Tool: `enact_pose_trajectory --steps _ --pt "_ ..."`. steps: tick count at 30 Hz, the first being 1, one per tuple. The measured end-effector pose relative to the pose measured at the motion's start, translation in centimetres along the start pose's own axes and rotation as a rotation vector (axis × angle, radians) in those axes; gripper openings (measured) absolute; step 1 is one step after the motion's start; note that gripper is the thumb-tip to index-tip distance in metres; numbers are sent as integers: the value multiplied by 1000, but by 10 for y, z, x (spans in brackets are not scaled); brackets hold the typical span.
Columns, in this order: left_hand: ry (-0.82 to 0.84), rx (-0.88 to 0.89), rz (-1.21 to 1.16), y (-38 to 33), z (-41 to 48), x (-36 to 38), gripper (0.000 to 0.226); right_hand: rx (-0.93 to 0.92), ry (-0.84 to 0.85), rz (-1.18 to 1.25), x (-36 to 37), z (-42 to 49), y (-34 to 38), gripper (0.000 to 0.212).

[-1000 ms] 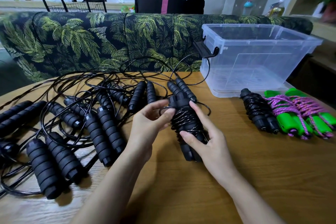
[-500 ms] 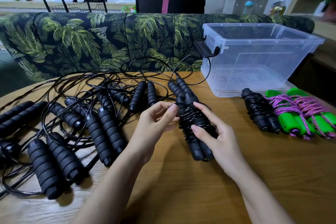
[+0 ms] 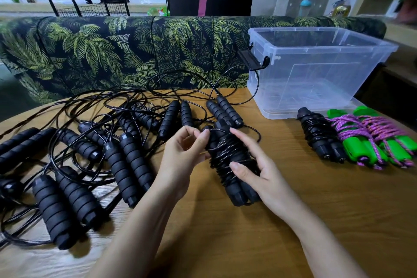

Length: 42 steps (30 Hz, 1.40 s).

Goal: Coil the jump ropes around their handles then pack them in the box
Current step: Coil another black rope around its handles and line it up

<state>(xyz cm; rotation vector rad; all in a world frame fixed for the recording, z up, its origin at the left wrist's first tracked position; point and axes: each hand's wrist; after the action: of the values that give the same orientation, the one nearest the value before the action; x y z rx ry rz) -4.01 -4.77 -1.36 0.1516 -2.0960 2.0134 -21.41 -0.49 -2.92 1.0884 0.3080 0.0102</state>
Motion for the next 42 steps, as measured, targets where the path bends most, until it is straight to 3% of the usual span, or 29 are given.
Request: enact_pose_trajectory --steps 8,12,15,19,21,26,35,42 --pt "-182 57 40 8 0 6 19 -88 -19 -476 13 1 -6 63" --pt "-198 46 57 11 -3 12 21 -82 -152 -840 24 -1 -5 79" --pt "-158 23 39 10 -4 14 20 -139 -225 -978 25 -1 -7 79" --pt "-78 8 -4 4 -4 9 8 -159 -225 -933 22 -2 -9 71" --pt "-24 1 21 0 -3 5 15 -168 -228 -897 21 -2 -9 65" --pt "80 57 183 -8 -2 -5 24 -171 -226 -873 19 -2 -8 63" --pt "64 342 622 -11 4 -20 30 -205 -214 -863 18 -1 -9 66" --pt "73 274 480 -17 3 -22 24 -228 -182 -914 21 -1 -7 66"
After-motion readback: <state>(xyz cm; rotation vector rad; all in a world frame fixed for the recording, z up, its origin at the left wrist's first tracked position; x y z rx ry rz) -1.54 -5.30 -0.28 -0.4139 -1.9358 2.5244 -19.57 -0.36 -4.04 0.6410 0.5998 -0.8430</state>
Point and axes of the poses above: each hand's wrist, its own z-axis towards the middle knuckle, its own x-axis out of the palm, y = z × x, and after that the axes turned 8 degrees about -x, right-handed
